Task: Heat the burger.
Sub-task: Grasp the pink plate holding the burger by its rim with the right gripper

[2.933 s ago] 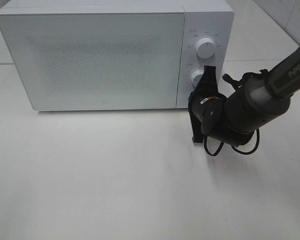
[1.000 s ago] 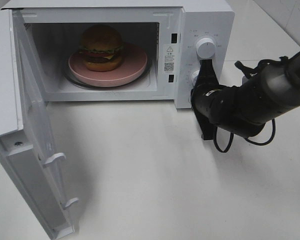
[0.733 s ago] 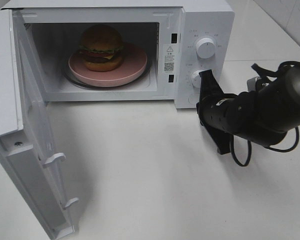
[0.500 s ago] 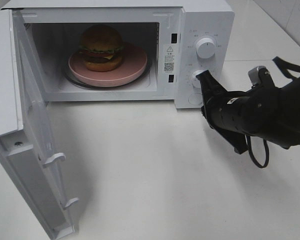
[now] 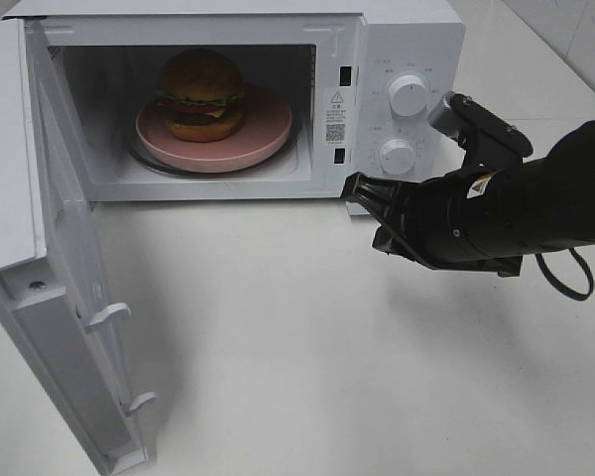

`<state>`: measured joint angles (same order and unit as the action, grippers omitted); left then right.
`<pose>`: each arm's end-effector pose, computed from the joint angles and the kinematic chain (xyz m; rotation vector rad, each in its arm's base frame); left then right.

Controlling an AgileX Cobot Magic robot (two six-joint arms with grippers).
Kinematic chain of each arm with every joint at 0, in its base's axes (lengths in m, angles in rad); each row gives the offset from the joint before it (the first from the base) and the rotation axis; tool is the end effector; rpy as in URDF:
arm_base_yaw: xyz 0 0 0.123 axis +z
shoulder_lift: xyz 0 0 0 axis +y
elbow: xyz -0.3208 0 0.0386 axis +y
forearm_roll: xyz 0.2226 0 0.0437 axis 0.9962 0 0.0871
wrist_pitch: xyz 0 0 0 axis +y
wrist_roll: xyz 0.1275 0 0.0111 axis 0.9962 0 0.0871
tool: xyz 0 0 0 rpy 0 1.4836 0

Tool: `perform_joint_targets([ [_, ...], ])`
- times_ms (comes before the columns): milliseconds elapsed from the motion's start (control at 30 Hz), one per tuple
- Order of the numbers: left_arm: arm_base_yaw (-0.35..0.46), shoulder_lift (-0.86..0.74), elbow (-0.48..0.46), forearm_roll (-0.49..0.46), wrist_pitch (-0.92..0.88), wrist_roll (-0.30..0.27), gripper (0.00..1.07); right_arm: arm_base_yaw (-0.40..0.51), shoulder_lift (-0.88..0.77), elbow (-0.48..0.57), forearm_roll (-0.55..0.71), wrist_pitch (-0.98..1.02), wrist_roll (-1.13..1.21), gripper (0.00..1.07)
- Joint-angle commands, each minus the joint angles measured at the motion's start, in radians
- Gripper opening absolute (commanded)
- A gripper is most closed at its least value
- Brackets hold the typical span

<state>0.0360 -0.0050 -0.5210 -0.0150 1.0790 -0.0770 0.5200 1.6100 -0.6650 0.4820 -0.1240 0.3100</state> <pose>-0.0360 -0.0030 0.2520 -0.1139 2.0336 -0.0437 0.2732 0.1480 0.2003 0.3503 2.3668 0.5811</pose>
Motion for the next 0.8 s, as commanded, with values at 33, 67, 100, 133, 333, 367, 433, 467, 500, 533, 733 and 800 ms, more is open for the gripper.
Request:
perform_joint_targets([
  [33,0.003,-0.015,0.001,0.000,-0.010,0.002,1.00,-0.005,-0.057,-0.004,-0.167,0.116,-0.025,0.02],
  [67,0.003,-0.015,0.001,0.000,-0.010,0.002,1.00,-0.005,-0.057,-0.004,-0.167,0.116,-0.025,0.02],
  [100,0.003,-0.015,0.001,0.000,-0.010,0.002,1.00,-0.005,-0.072,-0.019,-0.234,0.185,-0.041,0.03],
  [133,0.003,-0.015,0.001,0.000,-0.010,0.002,1.00,-0.005,-0.072,-0.019,-0.234,0.185,-0.041,0.03],
  [333,0.003,-0.015,0.001,0.000,-0.010,0.002,1.00,-0.005,-0.085,-0.100,-0.419,0.420,-0.195,0.04],
  [367,0.003,-0.015,0.001,0.000,-0.010,0.002,1.00,-0.005,-0.085,-0.132,-0.444,0.489,-0.270,0.04],
  [433,0.003,-0.015,0.001,0.000,-0.010,0.002,1.00,-0.005,-0.085,-0.147,-0.449,0.523,-0.317,0.04],
  [467,0.003,-0.015,0.001,0.000,-0.010,0.002,1.00,-0.005,-0.085,-0.173,-0.459,0.591,-0.419,0.04],
  [500,0.003,-0.015,0.001,0.000,-0.010,0.002,1.00,-0.005,-0.085,-0.173,-0.459,0.591,-0.419,0.04],
  [533,0.003,-0.015,0.001,0.000,-0.010,0.002,1.00,-0.005,-0.085,-0.199,-0.459,0.652,-0.517,0.04],
  [733,0.003,-0.015,0.001,0.000,-0.010,0.002,1.00,-0.005,-0.085,-0.263,-0.459,0.787,-0.839,0.06],
  [800,0.003,-0.015,0.001,0.000,-0.010,0.002,1.00,-0.005,-0.085,-0.269,-0.459,0.795,-0.884,0.06],
])
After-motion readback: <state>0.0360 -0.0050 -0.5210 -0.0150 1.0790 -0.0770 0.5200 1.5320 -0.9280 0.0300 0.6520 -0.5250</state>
